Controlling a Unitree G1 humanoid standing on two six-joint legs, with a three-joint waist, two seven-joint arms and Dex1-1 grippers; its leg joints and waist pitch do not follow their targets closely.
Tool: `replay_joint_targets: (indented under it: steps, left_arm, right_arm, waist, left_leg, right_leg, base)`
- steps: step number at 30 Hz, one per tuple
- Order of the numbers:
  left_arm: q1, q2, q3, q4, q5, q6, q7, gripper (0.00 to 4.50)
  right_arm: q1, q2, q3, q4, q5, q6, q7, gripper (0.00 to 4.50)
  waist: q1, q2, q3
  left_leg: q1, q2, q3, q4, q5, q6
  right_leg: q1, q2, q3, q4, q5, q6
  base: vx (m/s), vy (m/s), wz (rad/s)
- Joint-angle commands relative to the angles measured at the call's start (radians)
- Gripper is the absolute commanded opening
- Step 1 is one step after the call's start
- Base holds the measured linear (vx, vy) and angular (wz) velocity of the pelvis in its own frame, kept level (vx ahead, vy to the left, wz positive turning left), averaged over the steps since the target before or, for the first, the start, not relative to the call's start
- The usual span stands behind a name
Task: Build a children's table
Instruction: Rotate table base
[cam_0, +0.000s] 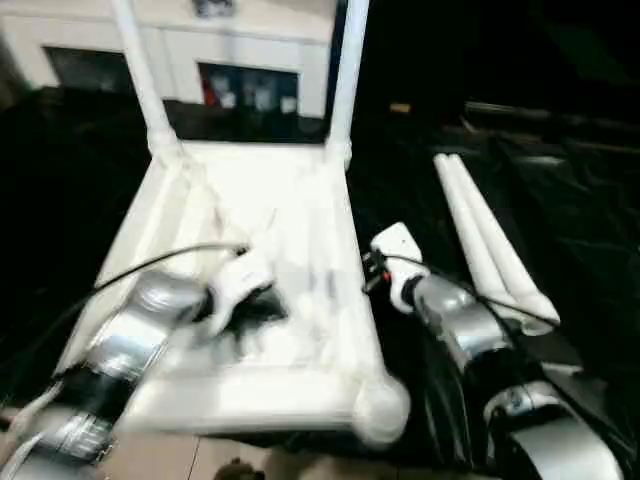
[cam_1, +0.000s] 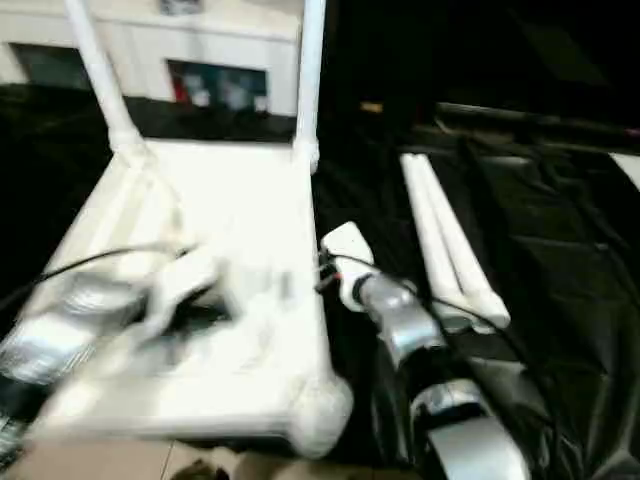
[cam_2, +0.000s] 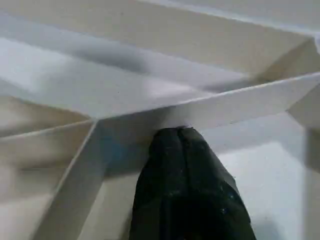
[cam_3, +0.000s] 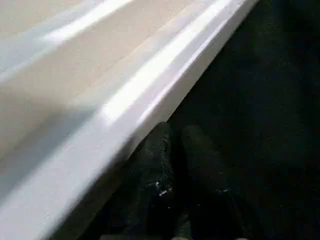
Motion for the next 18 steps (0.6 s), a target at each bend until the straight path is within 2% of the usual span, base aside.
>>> replay_joint_targets:
  steps: [1, 2, 3, 5, 6, 7, 9, 11, 12, 13, 14, 15, 17, 18]
  left_arm:
    - [-0.063, -0.004, -0.001, 0.067, 0.045, -0.047, 0.116, 0.0]
    - [-0.067, -0.005, -0.001, 0.075, 0.048, -0.05, 0.122, 0.0]
    - [-0.097, -0.01, 0.004, 0.129, 0.062, -0.064, 0.165, 0.0]
    - [-0.108, -0.014, 0.008, 0.15, 0.066, -0.068, 0.183, 0.0]
    - [-0.147, -0.036, 0.029, 0.233, 0.075, -0.096, 0.255, 0.0]
    - [-0.148, -0.036, 0.029, 0.234, 0.075, -0.097, 0.256, 0.0]
    - [-0.201, -0.072, 0.053, 0.374, 0.09, -0.167, 0.367, 0.0]
    - [-0.208, -0.076, 0.053, 0.396, 0.093, -0.177, 0.383, 0.0]
    - [-0.211, -0.083, 0.055, 0.412, 0.091, -0.198, 0.397, 0.0]
    - [-0.212, -0.085, 0.056, 0.416, 0.089, -0.204, 0.4, 0.0]
    - [-0.208, -0.087, 0.062, 0.406, 0.079, -0.212, 0.391, 0.0]
    - [-0.205, -0.087, 0.066, 0.397, 0.072, -0.215, 0.383, 0.0]
    - [-0.178, -0.077, 0.09, 0.315, 0.045, -0.229, 0.36, 0.0]
    - [-0.17, -0.072, 0.094, 0.29, 0.039, -0.238, 0.349, 0.0]
  right_arm:
    - [-0.005, 0.002, 0.01, -0.05, 0.003, -0.016, 0.018, 0.1]
    - [-0.004, -0.001, 0.008, -0.055, 0.003, -0.015, 0.017, 0.09]
    - [0.003, -0.015, -0.005, -0.096, 0.008, -0.005, 0.012, 0.04]
    - [0.007, -0.021, -0.011, -0.113, 0.01, 0.0, 0.008, 0.04]
    - [0.021, -0.041, -0.031, -0.178, 0.006, 0.038, -0.026, 0.04]
    - [0.021, -0.041, -0.031, -0.178, 0.006, 0.038, -0.027, 0.04]
    - [0.04, -0.063, -0.063, -0.26, 0.005, 0.119, -0.063, 0.04]
    - [0.046, -0.067, -0.071, -0.285, 0.011, 0.151, -0.063, 0.04]
    - [0.06, -0.078, -0.086, -0.343, 0.017, 0.204, -0.067, 0.04]
    - [0.064, -0.081, -0.09, -0.356, 0.018, 0.214, -0.067, 0.04]
    - [0.075, -0.085, -0.105, -0.396, 0.035, 0.247, -0.066, 0.04]
    - [0.081, -0.087, -0.116, -0.42, 0.046, 0.266, -0.064, 0.22]
    - [0.093, -0.106, -0.15, -0.484, 0.041, 0.344, -0.106, 0.4]
    - [0.094, -0.11, -0.159, -0.494, 0.04, 0.363, -0.119, 0.42]
  waist:
    - [0.003, 0.013, -0.067]
    - [-0.001, 0.009, -0.069]
    - [-0.002, 0.011, -0.068]
    - [0.0, 0.01, -0.072]
    - [-0.001, 0.012, -0.07]
    - [0.0, 0.011, -0.07]
    - [0.008, 0.013, -0.075]
    - [0.008, 0.013, -0.076]
    - [0.009, 0.017, -0.075]
    - [0.008, 0.014, -0.076]
    - [0.008, 0.02, -0.076]
    - [0.01, 0.015, -0.077]
    - [0.009, 0.019, -0.075]
    - [0.008, 0.016, -0.074]
  left_leg:
    - [0.019, 0.038, -0.017, -0.072, -0.248, -0.036]
    - [0.012, 0.037, -0.019, -0.071, -0.228, -0.035]
    - [0.009, 0.035, -0.019, -0.071, -0.208, -0.03]
    - [0.014, 0.037, -0.018, -0.066, -0.199, -0.025]
    - [0.014, 0.037, -0.017, -0.066, -0.191, -0.021]
    - [0.016, 0.034, -0.015, -0.064, -0.186, -0.02]
    - [0.019, 0.036, -0.016, -0.061, -0.161, -0.015]
    - [0.016, 0.035, -0.017, -0.061, -0.158, -0.013]
    - [0.016, 0.035, -0.019, -0.062, -0.171, -0.013]
    - [0.016, 0.037, -0.019, -0.062, -0.172, -0.013]
    - [0.016, 0.036, -0.019, -0.062, -0.176, -0.017]
    - [0.017, 0.037, -0.017, -0.061, -0.177, -0.013]
    - [0.017, 0.038, -0.018, -0.061, -0.176, -0.015]
    - [0.017, 0.039, -0.018, -0.062, -0.176, -0.017]
  right_leg:
    - [0.047, -0.089, 0.056, -0.086, -0.237, -0.14]
    - [0.054, -0.09, 0.056, -0.08, -0.22, -0.137]
    - [0.053, -0.087, 0.054, -0.082, -0.205, -0.136]
    - [0.051, -0.09, 0.055, -0.078, -0.178, -0.146]
    - [0.048, -0.085, 0.054, -0.077, -0.158, -0.154]
    - [0.047, -0.08, 0.054, -0.078, -0.145, -0.15]
    - [0.049, -0.081, 0.054, -0.071, -0.077, -0.163]
    - [0.053, -0.082, 0.053, -0.067, -0.056, -0.166]
    - [0.054, -0.084, 0.053, -0.07, -0.064, -0.162]
    - [0.054, -0.085, 0.053, -0.07, -0.064, -0.162]
    - [0.054, -0.087, 0.053, -0.07, -0.069, -0.167]
    - [0.055, -0.089, 0.055, -0.072, -0.062, -0.17]
    - [0.054, -0.088, 0.054, -0.07, -0.058, -0.182]
    - [0.053, -0.089, 0.054, -0.071, -0.065, -0.186]
  base:
    - [0.0, 0.0, 0.0]
    - [0.0, 0.0, 0.0]
    - [0.0, 0.0, 0.0]
    - [0.0, 0.0, 0.0]
    - [0.0, 0.0, 0.0]
    - [0.0, 0.0, 0.0]
    - [0.0, 0.0, 0.0]
    - [0.0, 0.0, 0.0]
    - [0.0, 0.0, 0.0]
    - [0.0, 0.0, 0.0]
    - [0.0, 0.0, 0.0]
    - [0.0, 0.0, 0.0]
    - [0.0, 0.0, 0.0]
    - [0.0, 0.0, 0.0]
